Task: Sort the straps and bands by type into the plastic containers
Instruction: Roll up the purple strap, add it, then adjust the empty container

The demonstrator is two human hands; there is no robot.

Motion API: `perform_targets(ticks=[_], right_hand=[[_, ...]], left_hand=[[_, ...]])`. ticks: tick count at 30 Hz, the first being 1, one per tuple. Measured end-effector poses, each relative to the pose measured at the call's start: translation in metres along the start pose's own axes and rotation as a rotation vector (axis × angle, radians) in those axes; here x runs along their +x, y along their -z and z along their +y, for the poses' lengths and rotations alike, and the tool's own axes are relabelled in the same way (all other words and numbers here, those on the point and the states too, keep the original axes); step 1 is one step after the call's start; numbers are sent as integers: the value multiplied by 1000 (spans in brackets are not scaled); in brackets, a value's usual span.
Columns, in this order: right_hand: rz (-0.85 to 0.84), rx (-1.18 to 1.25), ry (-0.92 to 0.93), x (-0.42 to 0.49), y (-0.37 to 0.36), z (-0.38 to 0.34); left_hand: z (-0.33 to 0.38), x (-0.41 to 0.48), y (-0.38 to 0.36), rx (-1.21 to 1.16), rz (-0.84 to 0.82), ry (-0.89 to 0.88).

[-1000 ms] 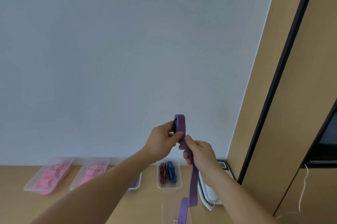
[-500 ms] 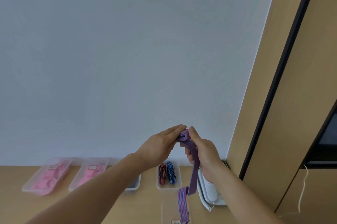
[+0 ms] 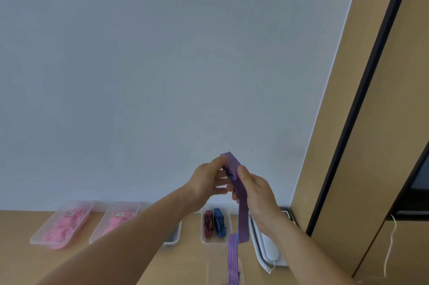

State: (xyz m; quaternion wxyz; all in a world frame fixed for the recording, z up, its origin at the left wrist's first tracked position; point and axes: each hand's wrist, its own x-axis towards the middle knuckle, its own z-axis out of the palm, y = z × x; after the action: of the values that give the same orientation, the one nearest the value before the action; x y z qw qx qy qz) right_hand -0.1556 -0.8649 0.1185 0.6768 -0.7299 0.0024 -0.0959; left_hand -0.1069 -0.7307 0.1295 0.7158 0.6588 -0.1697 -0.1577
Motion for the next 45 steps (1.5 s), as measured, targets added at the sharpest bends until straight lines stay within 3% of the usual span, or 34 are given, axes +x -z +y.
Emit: perform_targets(ticks=[5,12,19,25,34,37,42,45], right_hand=[[13,-73,-22,-3,2,2],[81,-98,-116,-3,9,3],[47,-18,-207,0,13,-1],[4,25,-226,7,14,-4],[-27,12,-206,9,10,0],[-9,75,-165,10,14,1],[-64,79,-22,8,10,-4],[-78,21,38,6,5,-6]], left_hand=[[1,-2,-2,-88,-22,-24],[1,4,-2,56,84,-164],[-4,9,0,410,144,-324],[-16,5,9,694,17,-565],[-33,11,24,1016,48,-732],[-28,8,22,884,9,-579],[-9,6,9,46,-3,-27],[-1,1,2,14,-93,10]])
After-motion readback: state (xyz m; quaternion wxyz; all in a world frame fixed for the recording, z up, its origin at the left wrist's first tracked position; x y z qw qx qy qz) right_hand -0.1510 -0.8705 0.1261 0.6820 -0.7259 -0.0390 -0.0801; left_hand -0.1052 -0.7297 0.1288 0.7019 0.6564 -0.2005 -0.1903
